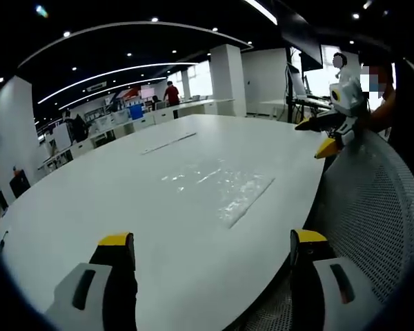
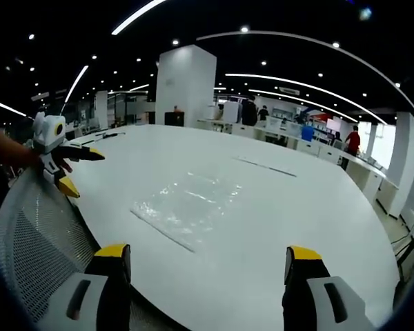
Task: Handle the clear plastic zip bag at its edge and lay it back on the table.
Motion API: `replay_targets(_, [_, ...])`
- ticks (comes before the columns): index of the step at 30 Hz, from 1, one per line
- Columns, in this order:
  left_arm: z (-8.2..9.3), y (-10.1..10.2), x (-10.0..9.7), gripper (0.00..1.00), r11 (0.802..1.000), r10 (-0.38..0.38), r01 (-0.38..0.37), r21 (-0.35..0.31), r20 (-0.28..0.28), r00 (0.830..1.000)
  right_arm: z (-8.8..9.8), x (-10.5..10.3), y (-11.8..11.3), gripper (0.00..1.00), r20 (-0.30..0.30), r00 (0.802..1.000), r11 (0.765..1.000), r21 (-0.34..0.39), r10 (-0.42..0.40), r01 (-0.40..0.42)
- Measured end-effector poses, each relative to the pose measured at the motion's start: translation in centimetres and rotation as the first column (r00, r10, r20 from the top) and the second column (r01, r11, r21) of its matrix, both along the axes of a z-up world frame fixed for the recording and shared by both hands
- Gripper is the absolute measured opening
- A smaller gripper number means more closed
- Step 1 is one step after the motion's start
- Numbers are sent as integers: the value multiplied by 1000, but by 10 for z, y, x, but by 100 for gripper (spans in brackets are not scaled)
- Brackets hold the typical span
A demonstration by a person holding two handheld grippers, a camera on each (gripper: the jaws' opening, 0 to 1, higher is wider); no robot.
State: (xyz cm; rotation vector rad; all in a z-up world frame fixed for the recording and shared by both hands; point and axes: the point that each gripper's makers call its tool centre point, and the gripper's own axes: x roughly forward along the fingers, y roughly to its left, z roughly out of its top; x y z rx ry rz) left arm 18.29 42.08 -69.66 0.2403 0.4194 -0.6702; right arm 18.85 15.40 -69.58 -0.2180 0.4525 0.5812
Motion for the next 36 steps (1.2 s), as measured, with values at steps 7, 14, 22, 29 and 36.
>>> replay_targets(7, [-2,-1,-1,92,1000,-6,6,0,-7,1000,0,1,-2,92,2,1000,1000,2,-5,5])
replay_targets(14, [-2,-2,-1,92,1000,-13,13,2,-7,1000,-1,0,-2,91,-3,1000,1000,-2,-6,6])
replay_targets(22, [-1,-3,-1,92,1000,-12,12,-1,-5,1000,-2,0,-2,91,-7,1000,1000,-5,-5,5])
replay_targets(29, [0,-3,-1,93,1000,-9,9,-4,-4,1000,-2,0,-2,90,-10,1000,1000,-5,-4,4])
replay_targets(36, [0,-5,-2,92,1000,-18,18,-2,-7,1000,-2,0,-2,90,-9,1000,1000,-8,-8,7])
